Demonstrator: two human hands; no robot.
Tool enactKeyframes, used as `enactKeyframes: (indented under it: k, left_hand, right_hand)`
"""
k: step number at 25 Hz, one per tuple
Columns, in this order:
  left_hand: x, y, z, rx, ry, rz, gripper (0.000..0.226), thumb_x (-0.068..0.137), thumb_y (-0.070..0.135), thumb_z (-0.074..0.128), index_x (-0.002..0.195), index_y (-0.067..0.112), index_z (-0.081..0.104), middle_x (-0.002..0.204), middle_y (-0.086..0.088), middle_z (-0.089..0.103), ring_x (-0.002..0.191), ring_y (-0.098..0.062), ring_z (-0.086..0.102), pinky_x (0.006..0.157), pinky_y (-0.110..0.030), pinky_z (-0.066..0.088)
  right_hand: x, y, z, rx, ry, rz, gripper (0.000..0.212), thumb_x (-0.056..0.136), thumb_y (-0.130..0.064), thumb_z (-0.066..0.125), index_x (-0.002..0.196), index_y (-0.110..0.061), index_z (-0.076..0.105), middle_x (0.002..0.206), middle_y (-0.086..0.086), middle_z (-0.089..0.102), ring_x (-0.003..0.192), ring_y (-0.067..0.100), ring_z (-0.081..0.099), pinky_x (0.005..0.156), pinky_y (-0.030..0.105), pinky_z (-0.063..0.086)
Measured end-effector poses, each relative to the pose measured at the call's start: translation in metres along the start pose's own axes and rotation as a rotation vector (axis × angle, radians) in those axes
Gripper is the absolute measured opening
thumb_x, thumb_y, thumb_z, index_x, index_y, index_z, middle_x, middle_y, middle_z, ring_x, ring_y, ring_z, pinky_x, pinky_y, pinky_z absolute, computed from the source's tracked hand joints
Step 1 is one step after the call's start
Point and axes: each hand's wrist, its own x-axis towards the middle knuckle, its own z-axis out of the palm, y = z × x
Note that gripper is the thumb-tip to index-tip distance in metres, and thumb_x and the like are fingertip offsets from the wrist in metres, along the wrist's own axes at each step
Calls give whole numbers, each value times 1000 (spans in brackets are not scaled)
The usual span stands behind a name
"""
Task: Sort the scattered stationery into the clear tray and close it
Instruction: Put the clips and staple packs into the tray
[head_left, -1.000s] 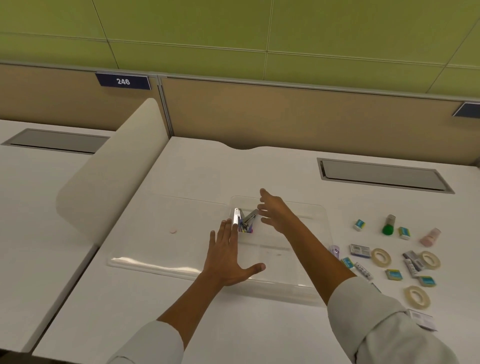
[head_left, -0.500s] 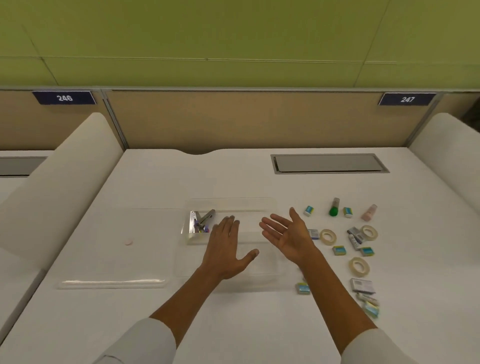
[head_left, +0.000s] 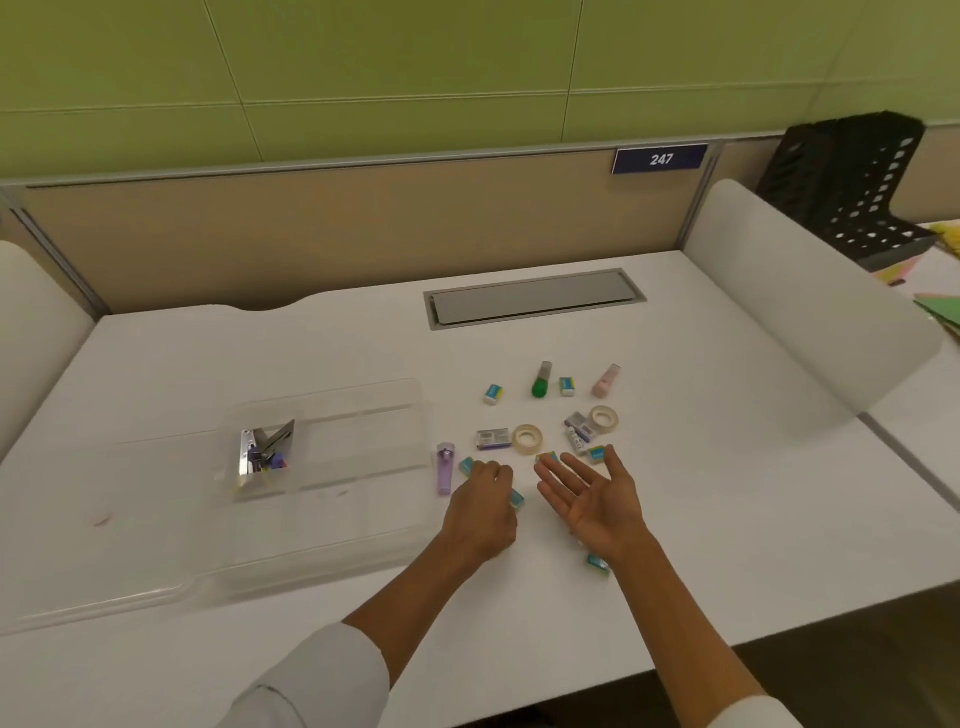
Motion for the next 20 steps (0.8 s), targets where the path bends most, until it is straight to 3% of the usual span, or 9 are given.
enactKeyframes:
  k: [5, 10, 15, 18, 20]
  left_hand:
    - [6, 7, 18, 88, -44, -236, 52, 85, 24, 61, 132, 10, 42, 134, -9, 48, 125, -26, 44, 93, -34, 47]
    - [10, 12, 23, -51, 8, -353, 64, 81, 27, 70, 135, 12, 39, 127, -9, 54, 116, -23, 53, 88, -32, 52]
    - [19, 16, 11, -251, 164, -217, 65, 74, 30, 75, 130, 15, 44, 116, -5, 58, 106, -20, 55, 83, -27, 51]
    - [22, 22, 2, -325, 170, -48, 65, 73, 29, 77, 128, 19, 44, 114, 1, 59, 101, -12, 55, 83, -19, 43]
    - [27, 27, 0, -343, 126, 76, 70, 72, 29, 77, 133, 22, 43, 121, 1, 61, 108, -14, 57, 89, -23, 47]
  right_hand:
    - [1, -7, -18, -10, -24, 43, 68, 93, -57, 53, 132, -1, 51, 124, 24, 67, 115, 41, 65, 94, 54, 54]
    - [4, -7, -25, 10, -29, 68, 68, 93, -58, 52, 133, -2, 52, 124, 25, 67, 115, 41, 65, 96, 52, 53]
    - [5, -5, -22, 6, -3, 67, 63, 96, -53, 51, 132, -2, 53, 123, 24, 67, 115, 40, 64, 103, 51, 49]
    - [8, 4, -11, -112, 19, 90, 60, 98, -53, 47, 132, -4, 54, 126, 21, 67, 107, 35, 69, 83, 44, 59]
    - [10, 4, -2, -121, 17, 117, 60, 98, -55, 46, 132, -6, 55, 128, 19, 65, 100, 32, 70, 72, 39, 61]
